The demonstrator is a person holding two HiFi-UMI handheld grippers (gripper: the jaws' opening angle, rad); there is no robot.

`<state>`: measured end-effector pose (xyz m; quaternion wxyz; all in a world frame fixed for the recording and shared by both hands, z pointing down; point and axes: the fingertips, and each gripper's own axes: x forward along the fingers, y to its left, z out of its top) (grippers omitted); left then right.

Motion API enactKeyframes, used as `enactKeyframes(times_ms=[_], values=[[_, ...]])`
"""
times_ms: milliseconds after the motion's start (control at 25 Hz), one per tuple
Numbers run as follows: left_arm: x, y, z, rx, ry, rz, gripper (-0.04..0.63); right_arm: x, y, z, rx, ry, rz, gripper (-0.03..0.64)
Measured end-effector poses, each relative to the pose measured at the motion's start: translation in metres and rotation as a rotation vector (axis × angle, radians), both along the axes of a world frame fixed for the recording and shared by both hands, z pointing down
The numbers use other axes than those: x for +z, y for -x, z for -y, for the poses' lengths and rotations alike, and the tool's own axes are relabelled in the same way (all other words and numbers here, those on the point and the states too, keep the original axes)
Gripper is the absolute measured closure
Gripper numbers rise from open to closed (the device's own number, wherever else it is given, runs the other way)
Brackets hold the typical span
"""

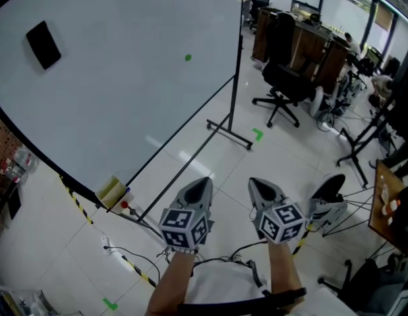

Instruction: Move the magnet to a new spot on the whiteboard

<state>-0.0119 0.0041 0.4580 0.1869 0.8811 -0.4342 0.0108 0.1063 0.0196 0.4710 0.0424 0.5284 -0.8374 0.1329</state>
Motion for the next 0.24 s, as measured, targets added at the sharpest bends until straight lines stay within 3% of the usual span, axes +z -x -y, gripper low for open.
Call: enactKeyframes(times_ms=[240], values=[[0.001,-0.0063,-0.0042,0.0,-0.005,0.006,0.597,0.0073,-0.0089,-0.0034,0.005,0.01,0.011,0.617]])
